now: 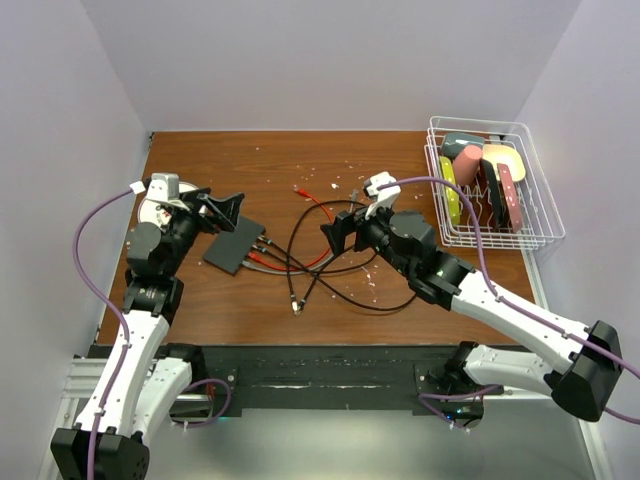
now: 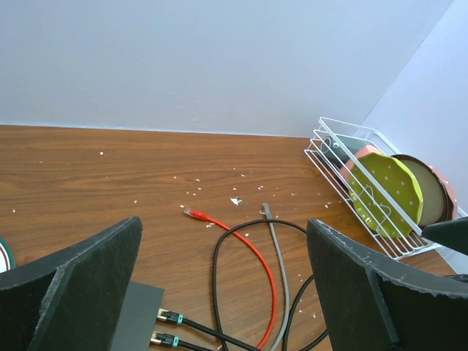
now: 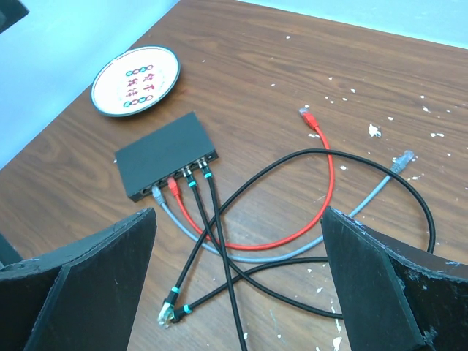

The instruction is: Insert the plug into the switch port

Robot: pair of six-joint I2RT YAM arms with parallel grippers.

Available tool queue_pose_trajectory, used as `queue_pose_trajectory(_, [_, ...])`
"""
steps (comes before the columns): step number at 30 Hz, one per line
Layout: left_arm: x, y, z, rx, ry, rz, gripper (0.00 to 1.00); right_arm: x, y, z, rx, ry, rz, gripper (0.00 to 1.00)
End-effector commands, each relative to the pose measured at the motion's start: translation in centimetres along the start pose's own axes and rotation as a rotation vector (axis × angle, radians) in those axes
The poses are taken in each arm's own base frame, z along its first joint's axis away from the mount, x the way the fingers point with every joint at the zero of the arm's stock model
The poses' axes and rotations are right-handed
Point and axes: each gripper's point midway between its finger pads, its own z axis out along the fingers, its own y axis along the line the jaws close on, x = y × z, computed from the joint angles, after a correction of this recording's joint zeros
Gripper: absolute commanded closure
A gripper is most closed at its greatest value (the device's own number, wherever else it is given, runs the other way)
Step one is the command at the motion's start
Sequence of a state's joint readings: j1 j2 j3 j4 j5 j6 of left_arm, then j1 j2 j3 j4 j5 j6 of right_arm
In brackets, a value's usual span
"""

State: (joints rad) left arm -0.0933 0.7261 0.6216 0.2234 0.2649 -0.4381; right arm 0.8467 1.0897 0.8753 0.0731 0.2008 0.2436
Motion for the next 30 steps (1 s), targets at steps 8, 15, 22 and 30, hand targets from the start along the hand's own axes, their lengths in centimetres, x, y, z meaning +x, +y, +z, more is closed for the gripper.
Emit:
queue_pose_trajectory(8, [-0.2,0.5,0.3,-0.017,-0.032,0.006,0.00,-0.8,-2.4,0.1,0.141,-0.075,0.032,0.01])
queue_pose_trajectory(15, [0.7,1.9,0.6,-0.076,-0.027,0.003,0.00,-2.3,-3.8,-0.8,0.222,-0.124,0.072,0.01])
queue_pose_trajectory(22, [1.3,2.5,0.8,-0.088,-0.026,0.006,0.00,-4.3,-4.0,-1.7,0.240,-0.180,0.082,0.01])
queue_pose_trajectory(30, [2.0,4.4,0.5,-0.185,-0.017,0.025,0.00,-4.1,-6.2,-2.8,0.337,-0.229,0.061,0.01])
